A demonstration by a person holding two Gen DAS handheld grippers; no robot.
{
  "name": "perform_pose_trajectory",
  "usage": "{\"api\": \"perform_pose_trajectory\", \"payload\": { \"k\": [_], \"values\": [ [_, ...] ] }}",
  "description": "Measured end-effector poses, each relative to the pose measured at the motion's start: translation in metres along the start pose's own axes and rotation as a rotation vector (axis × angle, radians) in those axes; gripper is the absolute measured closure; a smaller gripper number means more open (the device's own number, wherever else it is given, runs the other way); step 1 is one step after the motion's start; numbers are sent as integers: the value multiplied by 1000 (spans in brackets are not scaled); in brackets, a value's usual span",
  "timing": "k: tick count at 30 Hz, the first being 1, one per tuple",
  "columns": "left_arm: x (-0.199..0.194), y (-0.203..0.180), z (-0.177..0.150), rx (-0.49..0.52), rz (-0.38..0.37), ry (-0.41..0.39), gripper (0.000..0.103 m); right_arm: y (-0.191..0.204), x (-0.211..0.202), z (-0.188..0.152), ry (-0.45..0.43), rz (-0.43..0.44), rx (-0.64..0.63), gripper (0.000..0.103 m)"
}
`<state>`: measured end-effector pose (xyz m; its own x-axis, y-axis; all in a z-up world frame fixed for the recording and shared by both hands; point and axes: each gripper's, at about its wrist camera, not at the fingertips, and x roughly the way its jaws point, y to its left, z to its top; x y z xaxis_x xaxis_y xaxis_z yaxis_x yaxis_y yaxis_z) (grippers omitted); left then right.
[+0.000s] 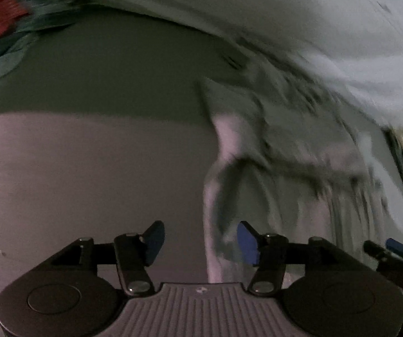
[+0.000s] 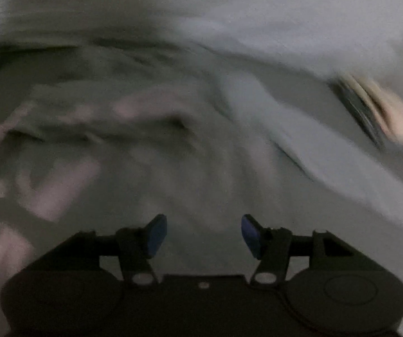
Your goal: Fold clothes
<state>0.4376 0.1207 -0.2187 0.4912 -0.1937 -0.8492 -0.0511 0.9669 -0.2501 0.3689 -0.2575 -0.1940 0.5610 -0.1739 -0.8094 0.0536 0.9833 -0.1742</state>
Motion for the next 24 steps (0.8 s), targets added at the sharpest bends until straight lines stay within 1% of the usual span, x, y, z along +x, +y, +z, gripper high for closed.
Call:
{"api": "perform_pose_trajectory", "payload": {
  "k": [2,3,4,5,6,7,8,9,10,12,14,16,19,20,22,24],
  "values": [
    [3,-10,-14,66,15,32,44,-29,-2,-23,52,-37,104,43],
    [3,-13,-22,91,24,43,43,-43,-6,-35,57,-36,157,39],
    [2,-16,-30,122,37,36,42,-53,-11,-46,60,-37,192,34],
    [0,-20,-38,161,53,33,36,-60,-15,-55,69,-47,212,29],
    [-1,-24,-45,206,68,34,31,-67,-18,-64,77,-51,233,21],
    [-2,-28,-53,252,83,35,27,-74,-21,-73,84,-43,264,18],
    [-2,-31,-58,276,95,34,22,-80,-22,-82,87,-27,303,17],
    [-2,-33,-62,291,105,31,18,-83,-26,-88,87,-14,328,17],
    [-2,-35,-67,306,116,29,16,-85,-29,-92,81,-6,326,16],
    [0,-34,-69,279,116,27,7,-87,-30,-96,72,13,312,14],
    [6,-39,-66,280,127,40,1,-87,-29,-98,65,33,291,9],
    [10,-46,-62,263,159,46,0,-87,-29,-100,60,57,268,0],
    [2,-57,-55,196,191,29,0,-97,-34,-101,49,141,242,0],
    [-3,-63,-53,175,205,11,0,-106,-34,-102,50,191,257,0],
    [-12,-80,-50,138,223,-30,0,-136,-31,-99,59,336,333,0],
    [-15,-102,-48,123,215,-54,0,-172,-23,-96,50,491,480,0]
  ]
}}
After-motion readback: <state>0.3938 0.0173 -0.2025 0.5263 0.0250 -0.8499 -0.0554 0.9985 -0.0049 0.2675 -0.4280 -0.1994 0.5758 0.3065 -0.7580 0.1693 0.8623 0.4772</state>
